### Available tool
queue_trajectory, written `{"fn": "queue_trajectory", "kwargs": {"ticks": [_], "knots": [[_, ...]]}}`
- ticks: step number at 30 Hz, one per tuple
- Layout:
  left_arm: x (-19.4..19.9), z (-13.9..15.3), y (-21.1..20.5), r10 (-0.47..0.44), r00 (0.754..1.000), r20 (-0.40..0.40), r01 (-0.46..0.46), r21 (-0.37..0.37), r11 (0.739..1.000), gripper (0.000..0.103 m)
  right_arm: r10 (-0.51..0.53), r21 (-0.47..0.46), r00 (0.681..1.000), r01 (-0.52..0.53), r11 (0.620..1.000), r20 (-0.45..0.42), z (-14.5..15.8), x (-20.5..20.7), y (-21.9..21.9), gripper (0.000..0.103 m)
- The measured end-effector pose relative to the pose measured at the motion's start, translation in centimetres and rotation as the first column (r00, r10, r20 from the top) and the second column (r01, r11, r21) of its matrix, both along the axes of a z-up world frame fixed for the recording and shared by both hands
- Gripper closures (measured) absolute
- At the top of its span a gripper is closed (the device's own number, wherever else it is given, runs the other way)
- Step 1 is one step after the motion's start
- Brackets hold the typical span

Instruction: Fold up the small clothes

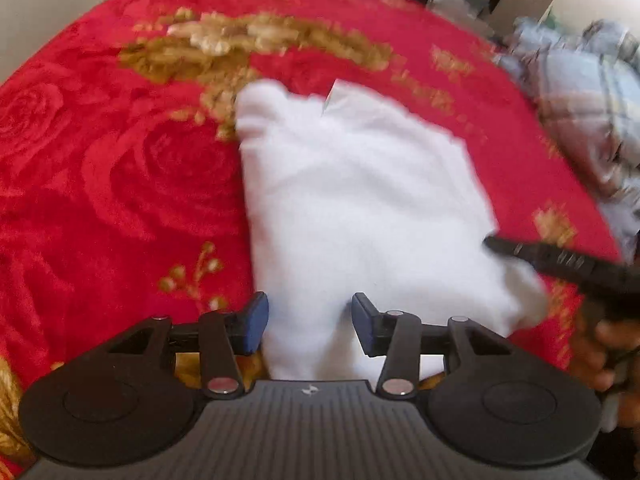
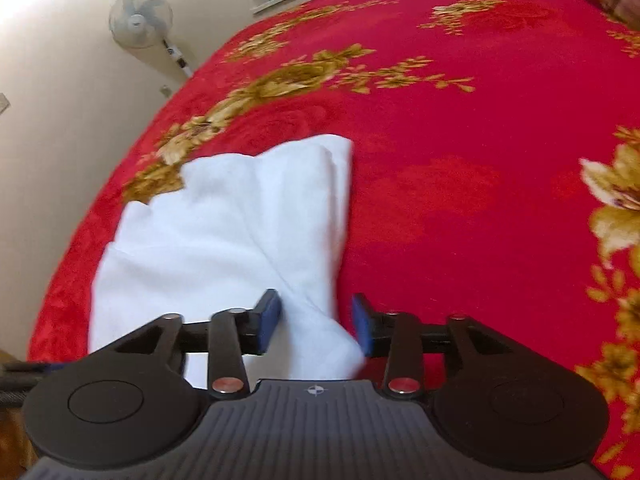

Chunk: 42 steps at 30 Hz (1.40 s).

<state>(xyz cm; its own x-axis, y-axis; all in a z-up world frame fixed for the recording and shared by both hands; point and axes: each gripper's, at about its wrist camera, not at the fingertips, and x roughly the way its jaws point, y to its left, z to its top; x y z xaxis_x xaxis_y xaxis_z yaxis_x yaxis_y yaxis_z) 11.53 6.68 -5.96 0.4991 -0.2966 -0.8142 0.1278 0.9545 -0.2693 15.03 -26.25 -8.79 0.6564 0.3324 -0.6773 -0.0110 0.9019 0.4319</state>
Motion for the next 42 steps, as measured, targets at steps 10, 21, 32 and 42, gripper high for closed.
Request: {"fn": "queue_trajectory", "kwargs": {"ticks": [10, 21, 32, 42], "knots": [[-2.1, 1.4, -0.7, -0.056, 0.996, 0.074, 0.046, 0.122, 0.991, 0.039, 0.005, -0.079, 1.000, -0.006, 0.997, -0.007, -0.2, -1.9, -1.6, 0.057], [-12.5, 11.0, -2.5, -0.015, 0.893, 0.450, -0.061, 0.153, 0.986, 0.000, -0.050, -0.232, 0.954, 0.123, 0.965, 0.297, 11.3, -9.4, -1.4, 0.051], [-17.5, 7.2, -6.1, 0.153, 0.912, 0.382, -0.237, 0.185, 0.954, 0.000, -0.059, -0.228, 0.939, 0.143, 0.963, 0.339, 9.5, -17.9, 2.4, 0.024], [-16.2, 6.5, -5.9, 0.168, 0.930, 0.326, -0.236, 0.181, 0.955, 0.000, 0.011, -0.246, 0.957, 0.063, 0.967, 0.289, 7.4, -15.6, 4.5, 0.023]]}}
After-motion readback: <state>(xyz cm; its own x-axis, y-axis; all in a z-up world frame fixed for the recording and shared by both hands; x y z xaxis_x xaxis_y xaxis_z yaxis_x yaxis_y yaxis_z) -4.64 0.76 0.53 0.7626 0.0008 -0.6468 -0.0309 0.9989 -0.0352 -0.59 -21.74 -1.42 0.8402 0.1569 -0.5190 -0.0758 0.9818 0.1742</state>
